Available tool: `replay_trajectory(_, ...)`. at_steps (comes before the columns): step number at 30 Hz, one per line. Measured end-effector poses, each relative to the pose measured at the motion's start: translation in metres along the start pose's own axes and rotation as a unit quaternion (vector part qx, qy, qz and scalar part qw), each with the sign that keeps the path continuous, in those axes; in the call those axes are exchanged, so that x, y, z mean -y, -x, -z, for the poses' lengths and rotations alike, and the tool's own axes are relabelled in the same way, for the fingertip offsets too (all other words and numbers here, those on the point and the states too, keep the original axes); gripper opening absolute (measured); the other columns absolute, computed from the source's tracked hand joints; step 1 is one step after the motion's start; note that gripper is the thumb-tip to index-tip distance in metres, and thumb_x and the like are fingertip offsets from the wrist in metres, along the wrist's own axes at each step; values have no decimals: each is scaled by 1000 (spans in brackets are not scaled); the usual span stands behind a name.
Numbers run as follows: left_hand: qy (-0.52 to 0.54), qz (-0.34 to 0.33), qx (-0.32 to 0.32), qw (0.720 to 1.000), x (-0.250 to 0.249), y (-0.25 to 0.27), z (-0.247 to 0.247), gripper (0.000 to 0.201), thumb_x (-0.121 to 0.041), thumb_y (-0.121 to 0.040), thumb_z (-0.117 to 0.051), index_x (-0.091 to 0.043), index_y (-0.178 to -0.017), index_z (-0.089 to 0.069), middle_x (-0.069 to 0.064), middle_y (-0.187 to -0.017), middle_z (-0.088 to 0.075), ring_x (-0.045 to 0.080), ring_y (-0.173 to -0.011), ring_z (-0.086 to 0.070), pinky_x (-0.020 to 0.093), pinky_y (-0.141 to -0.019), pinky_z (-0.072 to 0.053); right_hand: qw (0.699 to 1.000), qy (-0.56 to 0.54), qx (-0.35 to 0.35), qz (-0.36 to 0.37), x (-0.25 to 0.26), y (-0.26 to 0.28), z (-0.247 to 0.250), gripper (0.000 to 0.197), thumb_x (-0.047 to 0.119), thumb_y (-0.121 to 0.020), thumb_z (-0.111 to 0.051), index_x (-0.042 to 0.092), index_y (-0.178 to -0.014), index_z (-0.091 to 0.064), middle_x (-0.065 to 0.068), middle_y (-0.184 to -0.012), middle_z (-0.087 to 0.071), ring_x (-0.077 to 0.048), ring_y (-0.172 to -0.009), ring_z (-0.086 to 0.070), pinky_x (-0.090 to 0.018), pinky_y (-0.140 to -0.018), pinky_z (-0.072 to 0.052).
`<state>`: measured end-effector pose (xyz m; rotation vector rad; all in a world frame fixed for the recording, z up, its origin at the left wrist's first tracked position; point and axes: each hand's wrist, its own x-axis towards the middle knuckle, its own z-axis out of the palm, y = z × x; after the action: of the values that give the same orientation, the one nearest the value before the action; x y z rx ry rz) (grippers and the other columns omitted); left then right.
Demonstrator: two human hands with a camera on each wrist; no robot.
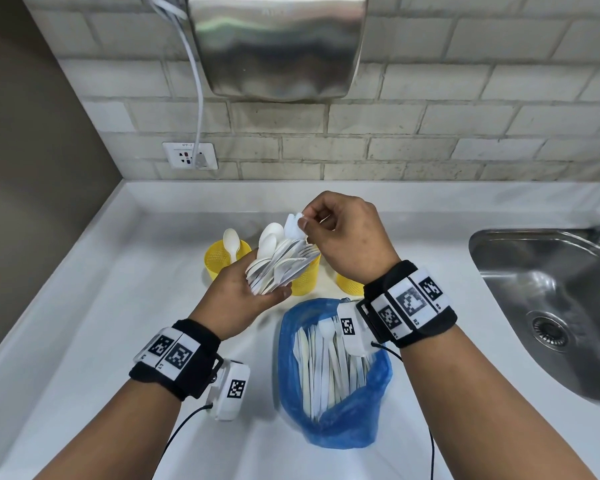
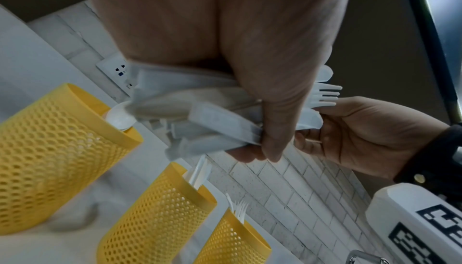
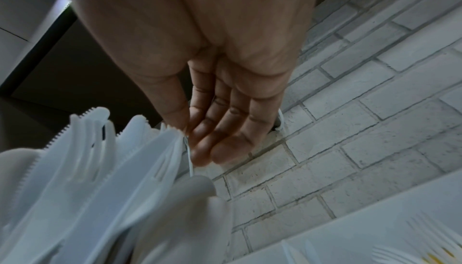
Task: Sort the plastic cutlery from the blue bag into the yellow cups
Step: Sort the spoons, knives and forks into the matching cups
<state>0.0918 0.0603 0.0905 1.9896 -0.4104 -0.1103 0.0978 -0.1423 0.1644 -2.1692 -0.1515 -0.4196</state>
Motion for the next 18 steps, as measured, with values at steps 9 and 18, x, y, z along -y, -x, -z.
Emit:
replay_trajectory(9, -13, 5, 5, 1000, -1, -3, 4, 47, -25, -86, -83, -30, -128, -64, -22, -106, -75, -5, -99, -68, 2, -78, -43, 995, -89, -14, -48, -5, -5, -3, 9, 26, -92, -68, 21, -85, -67, 9, -75, -66, -15, -65, -64, -36, -71, -54)
replay_trajectory(18, -1, 16, 16, 1000, 0, -1, 2, 44, -23, -86, -83, -31, -126, -66, -21, -108, -75, -3, -102, -69, 5, -83, -45, 984, -159, -21, -79, -10, -5, 0, 19, 17, -91, -70, 24, -73, -67, 4, -66, -62, -20, -52, -57, -47, -64, -59)
